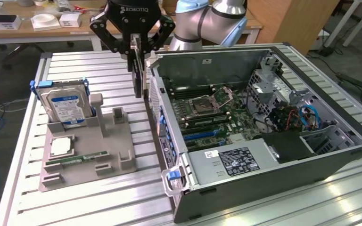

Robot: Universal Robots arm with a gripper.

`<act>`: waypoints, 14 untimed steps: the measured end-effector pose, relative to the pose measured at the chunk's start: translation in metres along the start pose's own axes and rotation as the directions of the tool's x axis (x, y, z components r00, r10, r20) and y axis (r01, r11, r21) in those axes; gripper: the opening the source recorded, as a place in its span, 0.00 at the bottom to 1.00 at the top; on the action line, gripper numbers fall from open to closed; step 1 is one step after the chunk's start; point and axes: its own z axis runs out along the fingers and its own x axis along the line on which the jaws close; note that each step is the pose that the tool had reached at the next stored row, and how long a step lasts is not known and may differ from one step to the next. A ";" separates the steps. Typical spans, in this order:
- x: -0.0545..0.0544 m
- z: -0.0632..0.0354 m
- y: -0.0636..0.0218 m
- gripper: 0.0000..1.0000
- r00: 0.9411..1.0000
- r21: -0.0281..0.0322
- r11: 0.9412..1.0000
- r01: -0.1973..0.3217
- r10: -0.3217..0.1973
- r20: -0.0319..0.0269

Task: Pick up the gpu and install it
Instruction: 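Pick up the gpu and move the gpu toward the slot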

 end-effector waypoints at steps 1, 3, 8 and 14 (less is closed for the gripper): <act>-0.001 0.0000 0.0000 0.27 1.000 0.000 1.000 -0.004 0.004 0.000; -0.002 0.0000 0.0000 0.27 1.000 0.000 1.000 -0.011 0.011 0.000; -0.006 0.0000 0.0001 0.27 1.000 0.000 1.000 -0.028 0.028 0.001; -0.010 -0.0001 0.0002 0.27 0.999 -0.001 0.999 -0.048 0.048 0.001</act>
